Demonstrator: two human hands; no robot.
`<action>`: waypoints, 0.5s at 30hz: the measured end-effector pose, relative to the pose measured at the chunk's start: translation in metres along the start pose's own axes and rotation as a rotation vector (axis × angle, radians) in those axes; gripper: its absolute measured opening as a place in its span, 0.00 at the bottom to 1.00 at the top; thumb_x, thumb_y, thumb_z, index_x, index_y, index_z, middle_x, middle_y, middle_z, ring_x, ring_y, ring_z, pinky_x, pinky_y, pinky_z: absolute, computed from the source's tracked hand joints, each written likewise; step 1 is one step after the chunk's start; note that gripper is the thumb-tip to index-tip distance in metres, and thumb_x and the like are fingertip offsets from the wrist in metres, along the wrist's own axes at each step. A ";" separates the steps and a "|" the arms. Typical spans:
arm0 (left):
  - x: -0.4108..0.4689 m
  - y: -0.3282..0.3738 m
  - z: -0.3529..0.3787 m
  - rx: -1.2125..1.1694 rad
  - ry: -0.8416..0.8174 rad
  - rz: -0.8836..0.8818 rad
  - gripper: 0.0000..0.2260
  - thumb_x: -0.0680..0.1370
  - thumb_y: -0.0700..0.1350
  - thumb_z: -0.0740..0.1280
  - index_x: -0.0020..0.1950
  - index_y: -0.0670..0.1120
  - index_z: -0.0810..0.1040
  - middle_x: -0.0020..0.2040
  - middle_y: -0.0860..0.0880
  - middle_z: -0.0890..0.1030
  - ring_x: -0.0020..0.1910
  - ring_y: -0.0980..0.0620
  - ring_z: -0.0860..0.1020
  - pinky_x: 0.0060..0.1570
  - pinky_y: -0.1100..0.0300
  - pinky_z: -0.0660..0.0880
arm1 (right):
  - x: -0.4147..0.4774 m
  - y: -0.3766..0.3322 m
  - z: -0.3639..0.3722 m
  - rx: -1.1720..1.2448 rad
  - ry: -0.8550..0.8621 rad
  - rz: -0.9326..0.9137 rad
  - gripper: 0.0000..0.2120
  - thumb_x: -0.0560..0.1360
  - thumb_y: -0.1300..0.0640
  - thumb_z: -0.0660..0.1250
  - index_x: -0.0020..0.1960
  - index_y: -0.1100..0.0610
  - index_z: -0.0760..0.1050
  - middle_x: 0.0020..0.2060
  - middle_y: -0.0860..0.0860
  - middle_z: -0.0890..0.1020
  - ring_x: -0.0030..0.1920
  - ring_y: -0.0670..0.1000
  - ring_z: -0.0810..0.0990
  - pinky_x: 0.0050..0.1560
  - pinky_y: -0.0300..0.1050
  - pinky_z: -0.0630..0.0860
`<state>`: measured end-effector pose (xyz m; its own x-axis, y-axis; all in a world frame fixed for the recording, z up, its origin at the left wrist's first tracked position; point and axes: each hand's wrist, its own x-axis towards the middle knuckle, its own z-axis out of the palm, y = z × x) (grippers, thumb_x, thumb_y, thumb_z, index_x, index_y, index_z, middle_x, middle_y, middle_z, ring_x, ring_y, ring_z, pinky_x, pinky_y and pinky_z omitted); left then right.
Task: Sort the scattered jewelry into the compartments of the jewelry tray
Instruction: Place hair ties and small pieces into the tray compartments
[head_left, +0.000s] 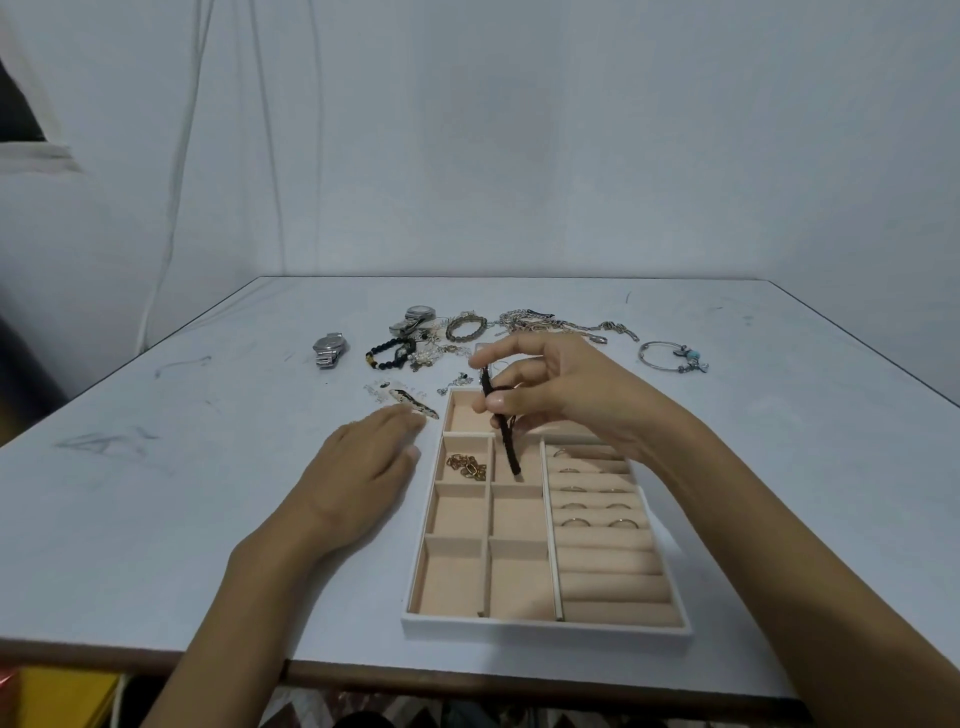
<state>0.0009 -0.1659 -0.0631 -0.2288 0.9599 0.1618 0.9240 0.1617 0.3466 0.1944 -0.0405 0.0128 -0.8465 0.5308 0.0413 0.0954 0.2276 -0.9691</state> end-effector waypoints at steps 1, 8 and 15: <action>0.000 0.000 0.002 0.030 -0.033 -0.020 0.25 0.80 0.58 0.46 0.75 0.51 0.61 0.76 0.55 0.61 0.75 0.57 0.57 0.72 0.58 0.53 | 0.000 0.001 0.000 -0.038 -0.003 -0.007 0.14 0.73 0.69 0.69 0.57 0.61 0.78 0.42 0.56 0.85 0.41 0.49 0.84 0.44 0.44 0.82; -0.002 0.003 0.004 0.068 -0.107 -0.068 0.22 0.84 0.51 0.45 0.78 0.54 0.49 0.78 0.58 0.48 0.76 0.61 0.44 0.74 0.60 0.40 | 0.002 0.005 -0.001 -0.463 0.038 -0.048 0.06 0.68 0.64 0.75 0.44 0.57 0.83 0.36 0.48 0.82 0.36 0.42 0.78 0.41 0.32 0.74; -0.003 0.003 0.004 0.065 -0.088 -0.060 0.22 0.84 0.51 0.46 0.78 0.53 0.50 0.78 0.57 0.49 0.77 0.61 0.45 0.74 0.59 0.40 | 0.000 0.005 -0.004 -0.637 0.002 -0.066 0.06 0.65 0.59 0.79 0.41 0.54 0.84 0.31 0.47 0.82 0.28 0.38 0.73 0.32 0.31 0.68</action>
<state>0.0055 -0.1679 -0.0659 -0.2590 0.9640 0.0602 0.9281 0.2311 0.2921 0.1967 -0.0359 0.0093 -0.8605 0.5002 0.0967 0.3360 0.7000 -0.6302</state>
